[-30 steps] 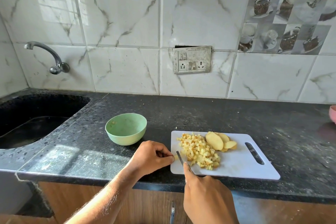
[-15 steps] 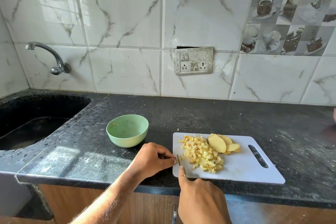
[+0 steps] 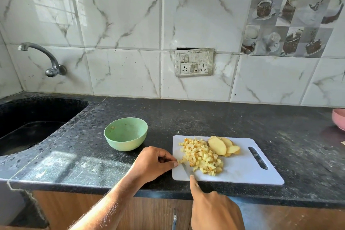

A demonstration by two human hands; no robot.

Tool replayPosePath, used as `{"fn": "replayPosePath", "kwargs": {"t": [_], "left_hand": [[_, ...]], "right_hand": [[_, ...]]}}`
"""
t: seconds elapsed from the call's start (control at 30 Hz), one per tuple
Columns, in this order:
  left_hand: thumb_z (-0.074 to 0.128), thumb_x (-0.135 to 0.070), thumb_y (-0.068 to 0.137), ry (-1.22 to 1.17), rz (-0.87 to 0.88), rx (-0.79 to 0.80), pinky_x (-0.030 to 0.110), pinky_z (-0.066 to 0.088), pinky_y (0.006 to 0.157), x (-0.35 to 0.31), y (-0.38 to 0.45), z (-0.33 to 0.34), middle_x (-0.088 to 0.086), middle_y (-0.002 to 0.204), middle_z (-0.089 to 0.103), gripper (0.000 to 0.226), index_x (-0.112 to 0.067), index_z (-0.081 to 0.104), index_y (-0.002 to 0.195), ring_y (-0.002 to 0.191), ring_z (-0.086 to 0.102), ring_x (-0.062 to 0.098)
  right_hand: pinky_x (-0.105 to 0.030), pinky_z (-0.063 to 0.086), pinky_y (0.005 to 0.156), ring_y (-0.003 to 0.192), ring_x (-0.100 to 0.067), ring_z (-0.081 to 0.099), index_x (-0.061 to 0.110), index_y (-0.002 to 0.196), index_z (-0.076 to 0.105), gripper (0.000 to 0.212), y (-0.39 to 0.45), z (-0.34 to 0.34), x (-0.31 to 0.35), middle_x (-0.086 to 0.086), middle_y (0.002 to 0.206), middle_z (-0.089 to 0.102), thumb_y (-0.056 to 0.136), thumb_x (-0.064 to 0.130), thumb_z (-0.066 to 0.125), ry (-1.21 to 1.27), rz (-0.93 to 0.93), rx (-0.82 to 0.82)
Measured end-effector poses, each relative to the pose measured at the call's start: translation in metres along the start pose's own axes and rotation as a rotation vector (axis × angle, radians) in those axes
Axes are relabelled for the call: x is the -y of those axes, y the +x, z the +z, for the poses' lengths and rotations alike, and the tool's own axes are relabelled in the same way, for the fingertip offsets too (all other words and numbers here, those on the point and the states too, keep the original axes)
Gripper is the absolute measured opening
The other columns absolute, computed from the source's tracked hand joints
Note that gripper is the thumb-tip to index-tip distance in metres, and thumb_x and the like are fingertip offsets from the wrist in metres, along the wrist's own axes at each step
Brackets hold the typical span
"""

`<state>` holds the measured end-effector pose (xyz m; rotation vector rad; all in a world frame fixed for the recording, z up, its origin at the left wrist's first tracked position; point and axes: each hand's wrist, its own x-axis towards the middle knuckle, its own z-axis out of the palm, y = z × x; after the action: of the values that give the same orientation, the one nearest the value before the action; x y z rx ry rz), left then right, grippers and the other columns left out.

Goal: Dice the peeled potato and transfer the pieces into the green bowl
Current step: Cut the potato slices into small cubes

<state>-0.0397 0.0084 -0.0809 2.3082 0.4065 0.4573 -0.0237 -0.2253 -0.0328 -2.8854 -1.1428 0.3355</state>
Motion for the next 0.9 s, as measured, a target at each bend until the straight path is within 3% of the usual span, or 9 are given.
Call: {"fn": "replayPosePath", "kwargs": {"t": [0.1,0.2,0.33,0.5,0.63,0.7,0.77,0.83,0.9], "left_hand": [[0.083,-0.041,0.089,0.013,0.047,0.005,0.015,0.050,0.065,0.000,-0.002,-0.001,-0.029,0.086,0.075,0.007,-0.039,0.085,0.095,0.075,0.068,0.002],[0.082,-0.036,0.090,-0.051,0.068,0.015,0.013,0.048,0.064,0.002,-0.002,-0.004,-0.024,0.085,0.076,0.010,-0.034,0.085,0.099,0.071,0.067,0.000],[0.085,-0.033,0.085,-0.050,0.048,-0.011,0.018,0.053,0.063,0.004,-0.001,-0.004,-0.017,0.079,0.076,0.004,-0.031,0.084,0.088,0.068,0.066,0.002],[0.086,-0.032,0.082,0.005,0.063,-0.045,0.016,0.050,0.059,0.002,-0.002,0.000,-0.022,0.076,0.073,0.005,-0.029,0.082,0.080,0.067,0.067,0.004],[0.084,-0.031,0.083,0.011,0.055,-0.044,0.017,0.051,0.060,0.003,-0.001,0.001,-0.023,0.077,0.073,0.003,-0.030,0.082,0.081,0.067,0.067,0.003],[0.084,-0.032,0.083,0.017,0.052,-0.040,0.017,0.051,0.060,0.002,-0.001,0.000,-0.023,0.076,0.073,0.003,-0.030,0.082,0.081,0.066,0.067,0.003],[0.084,-0.031,0.084,0.023,0.052,-0.035,0.017,0.051,0.060,0.002,0.000,0.000,-0.024,0.077,0.073,0.003,-0.030,0.083,0.082,0.067,0.067,0.003],[0.083,-0.031,0.085,0.028,0.052,-0.029,0.018,0.051,0.060,0.003,0.000,0.000,-0.025,0.077,0.073,0.003,-0.031,0.083,0.083,0.067,0.067,0.003],[0.083,-0.030,0.086,0.029,0.050,-0.024,0.019,0.052,0.060,0.003,0.000,-0.001,-0.024,0.078,0.074,0.003,-0.031,0.083,0.083,0.068,0.068,0.004]], "right_hand": [[-0.029,0.043,0.076,0.093,-0.024,0.065,0.037,0.164,-0.006,0.077,0.004,0.005,-0.003,-0.007,0.112,0.070,0.102,0.027,0.039,0.022,0.028,-0.084],[-0.029,0.041,0.071,0.076,-0.024,0.054,0.034,0.164,-0.006,0.075,0.005,0.001,-0.004,-0.004,0.091,0.059,0.104,0.027,0.038,0.044,0.055,-0.099],[-0.029,0.041,0.069,0.072,-0.022,0.052,0.035,0.163,-0.010,0.077,0.003,-0.002,0.002,-0.001,0.087,0.057,0.103,0.028,0.039,0.062,0.052,-0.136],[-0.030,0.040,0.066,0.073,-0.021,0.052,0.035,0.164,-0.007,0.077,0.006,-0.003,0.010,-0.001,0.090,0.057,0.103,0.029,0.039,0.040,0.041,-0.121],[-0.027,0.024,0.050,0.058,-0.014,0.036,0.033,0.164,-0.007,0.077,0.005,-0.007,0.018,-0.005,0.090,0.054,0.104,0.027,0.040,0.013,0.027,-0.084],[-0.027,0.026,0.051,0.063,-0.019,0.043,0.031,0.164,-0.007,0.078,0.005,-0.005,0.020,-0.007,0.092,0.057,0.102,0.025,0.041,-0.001,0.011,-0.075],[-0.030,0.039,0.063,0.078,-0.026,0.055,0.029,0.164,-0.007,0.081,0.008,-0.004,0.021,-0.011,0.105,0.067,0.101,0.022,0.042,-0.023,-0.005,-0.032],[-0.035,0.041,0.073,0.085,-0.026,0.056,0.026,0.164,-0.008,0.083,0.013,-0.003,0.023,-0.013,0.117,0.068,0.100,0.020,0.044,-0.043,-0.016,0.001],[-0.035,0.041,0.074,0.087,-0.026,0.056,0.023,0.165,-0.009,0.083,0.016,0.000,0.024,-0.013,0.120,0.068,0.100,0.019,0.044,-0.058,-0.029,0.002]]}}
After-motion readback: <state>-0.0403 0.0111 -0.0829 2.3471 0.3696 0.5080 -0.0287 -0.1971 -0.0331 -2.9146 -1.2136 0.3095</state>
